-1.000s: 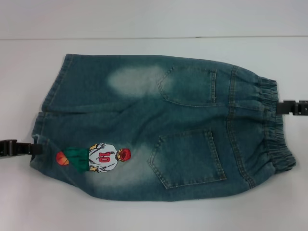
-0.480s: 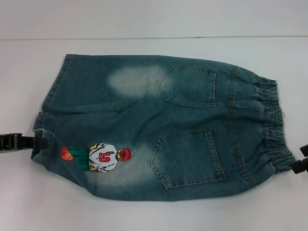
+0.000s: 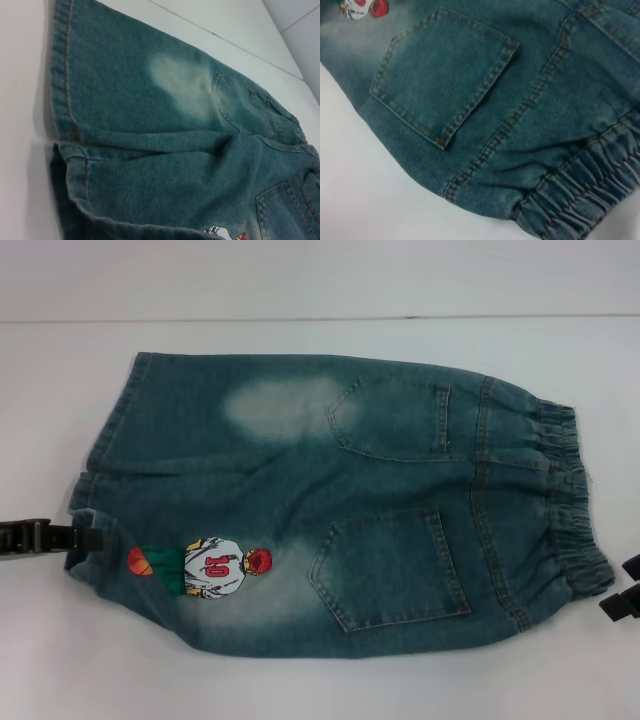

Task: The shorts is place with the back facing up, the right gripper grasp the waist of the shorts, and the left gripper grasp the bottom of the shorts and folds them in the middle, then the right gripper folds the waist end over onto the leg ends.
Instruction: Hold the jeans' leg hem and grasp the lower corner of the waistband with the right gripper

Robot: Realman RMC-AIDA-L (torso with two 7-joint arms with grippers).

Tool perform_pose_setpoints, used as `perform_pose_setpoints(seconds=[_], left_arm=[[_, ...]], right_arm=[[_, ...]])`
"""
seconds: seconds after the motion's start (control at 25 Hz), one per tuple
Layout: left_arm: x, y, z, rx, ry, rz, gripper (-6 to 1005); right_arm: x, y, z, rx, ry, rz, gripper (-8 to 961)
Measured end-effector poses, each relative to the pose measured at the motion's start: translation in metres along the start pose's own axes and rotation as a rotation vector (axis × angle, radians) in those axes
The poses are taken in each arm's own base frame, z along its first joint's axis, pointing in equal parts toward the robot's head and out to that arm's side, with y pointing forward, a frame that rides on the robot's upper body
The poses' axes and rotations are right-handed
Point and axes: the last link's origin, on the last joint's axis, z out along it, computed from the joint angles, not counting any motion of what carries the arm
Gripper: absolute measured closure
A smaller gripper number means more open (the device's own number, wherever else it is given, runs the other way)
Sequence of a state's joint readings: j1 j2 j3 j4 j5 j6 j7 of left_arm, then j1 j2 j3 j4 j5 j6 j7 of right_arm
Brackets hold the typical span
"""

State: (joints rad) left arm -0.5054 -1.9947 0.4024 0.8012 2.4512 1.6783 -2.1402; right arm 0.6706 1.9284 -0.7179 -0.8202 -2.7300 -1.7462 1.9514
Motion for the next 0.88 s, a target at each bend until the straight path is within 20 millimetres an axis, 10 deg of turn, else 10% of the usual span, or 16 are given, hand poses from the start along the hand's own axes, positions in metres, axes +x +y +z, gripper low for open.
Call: perform_pose_setpoints(seconds=[0.88], left_arm=[[-0.001,-0.001,0.001,0.005,0.003,0.001,962]], right_arm=[[-0.017,0.009,0.014,-0.015,-0.023,-0.089,311]])
